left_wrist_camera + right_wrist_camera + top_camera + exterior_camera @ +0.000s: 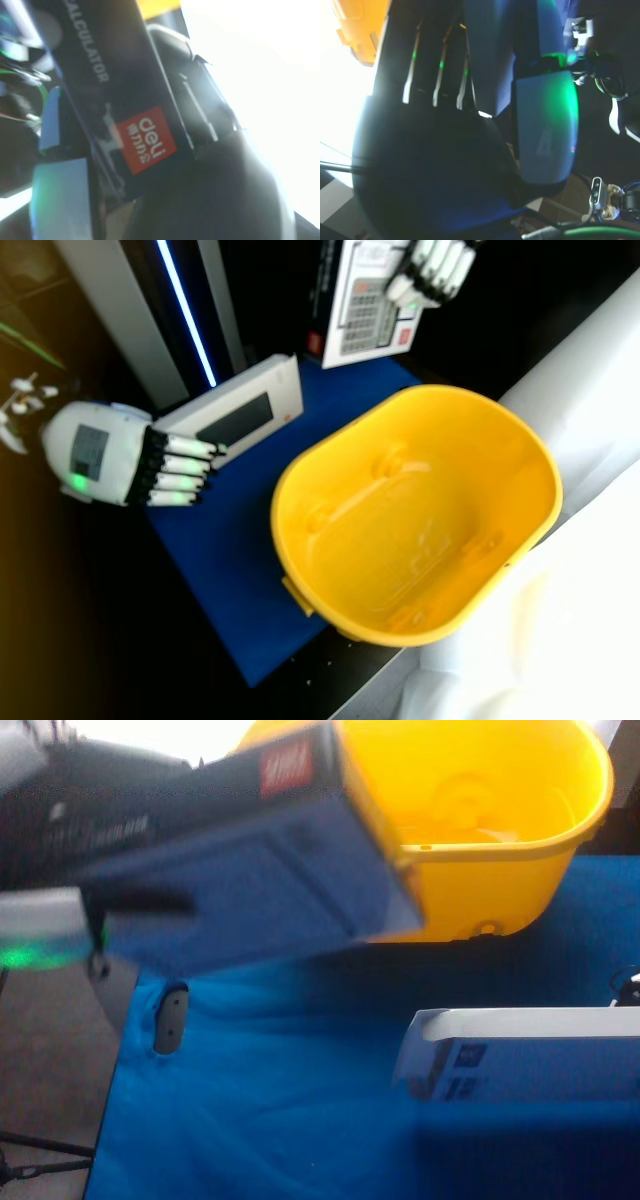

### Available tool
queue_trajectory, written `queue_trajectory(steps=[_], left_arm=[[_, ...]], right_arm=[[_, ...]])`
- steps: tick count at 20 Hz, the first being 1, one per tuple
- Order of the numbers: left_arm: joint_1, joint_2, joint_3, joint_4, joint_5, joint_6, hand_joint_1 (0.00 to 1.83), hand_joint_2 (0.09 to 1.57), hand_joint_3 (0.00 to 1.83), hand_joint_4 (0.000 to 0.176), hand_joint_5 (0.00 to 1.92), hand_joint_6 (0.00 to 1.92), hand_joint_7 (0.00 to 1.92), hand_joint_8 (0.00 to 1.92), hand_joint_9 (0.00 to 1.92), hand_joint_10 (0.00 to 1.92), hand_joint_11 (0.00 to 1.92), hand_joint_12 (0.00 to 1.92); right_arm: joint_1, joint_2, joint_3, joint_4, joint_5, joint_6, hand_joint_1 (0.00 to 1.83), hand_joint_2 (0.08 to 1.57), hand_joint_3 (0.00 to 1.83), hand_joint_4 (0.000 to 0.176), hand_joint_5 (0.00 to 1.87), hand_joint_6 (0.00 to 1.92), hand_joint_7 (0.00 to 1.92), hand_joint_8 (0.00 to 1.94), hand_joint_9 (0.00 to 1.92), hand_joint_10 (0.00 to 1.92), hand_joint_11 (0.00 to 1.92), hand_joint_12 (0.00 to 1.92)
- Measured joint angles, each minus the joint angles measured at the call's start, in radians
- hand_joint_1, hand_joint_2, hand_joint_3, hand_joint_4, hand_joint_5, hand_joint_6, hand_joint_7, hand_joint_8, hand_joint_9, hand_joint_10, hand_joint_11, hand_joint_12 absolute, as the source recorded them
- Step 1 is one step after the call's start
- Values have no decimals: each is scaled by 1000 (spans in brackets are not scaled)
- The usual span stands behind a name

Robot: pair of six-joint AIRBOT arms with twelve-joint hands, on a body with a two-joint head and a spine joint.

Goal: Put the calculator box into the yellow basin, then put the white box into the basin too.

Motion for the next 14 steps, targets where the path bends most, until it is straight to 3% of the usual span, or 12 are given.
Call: queue_trajectory(steps=[1, 4, 5, 7, 9, 10, 11, 12, 13, 14], left_arm=[[-60, -28, 22, 36, 7, 3, 1457, 1173, 1, 0, 679, 1167, 898, 1063, 833, 1355, 750, 1688], [-147, -50, 45, 101, 55, 5, 1365, 1174, 1, 0, 717, 1151, 914, 1096, 848, 1432, 796, 1563], [-203, -55, 56, 132, 80, 5, 1459, 1169, 2, 0, 687, 1159, 906, 1048, 840, 1343, 754, 1683], [-300, -68, 72, 166, 109, 5, 1362, 1185, 3, 0, 678, 1188, 902, 1116, 838, 1445, 799, 1562], [-323, -80, 92, 163, 90, 3, 1477, 1173, 0, 0, 673, 1170, 898, 1050, 832, 1334, 741, 1715], [-328, -87, 101, 172, 106, 4, 1380, 1187, 1, 0, 668, 1188, 895, 1118, 831, 1435, 779, 1610], [-340, -99, 109, 179, 134, 7, 1364, 1182, 0, 0, 703, 1158, 904, 1115, 839, 1446, 793, 1571], [-356, -113, 122, 180, 138, 8, 1458, 1173, 1, 0, 679, 1168, 899, 1062, 833, 1354, 749, 1691], [-374, -128, 138, 179, 139, 7, 1382, 1168, 0, 0, 715, 1180, 925, 1054, 859, 1393, 783, 1598], [-392, -147, 156, 176, 139, 8, 1365, 1174, 1, 0, 717, 1151, 914, 1096, 848, 1432, 796, 1563]], right_arm=[[0, 0, 0, 0, -2, 0, 1379, 1104, 1, 0, 943, 1091, 1013, 838, 926, 1185, 807, 1346], [0, -5, 9, 6, 4, -2, 1383, 1093, 0, 0, 980, 1036, 1027, 788, 956, 1164, 820, 1349], [0, -6, 13, 9, 11, -4, 1384, 1088, 0, 0, 988, 1017, 1039, 788, 961, 1150, 810, 1366], [0, -15, 18, 12, 14, -5, 1384, 1091, 1, 0, 968, 1039, 1039, 832, 946, 1146, 784, 1392], [7, -29, 24, 8, 21, -4, 1386, 1089, 0, 0, 964, 1016, 1059, 851, 937, 1157, 760, 1405], [10, -32, 25, 10, 32, -5, 1386, 1089, 0, 0, 969, 998, 1064, 851, 932, 1167, 747, 1424], [19, -34, 25, 11, 48, -5, 1386, 1089, 0, 0, 968, 999, 1064, 851, 932, 1164, 741, 1426], [27, -37, 29, 10, 50, -5, 1386, 1090, 0, 0, 965, 1005, 1054, 865, 938, 1160, 757, 1416], [30, -37, 29, 11, 52, -5, 1385, 1091, 0, 0, 965, 1023, 1042, 856, 941, 1163, 772, 1399], [30, -39, 29, 13, 48, -4, 1474, 1090, 0, 0, 967, 1003, 1023, 802, 985, 1052, 774, 1518]])
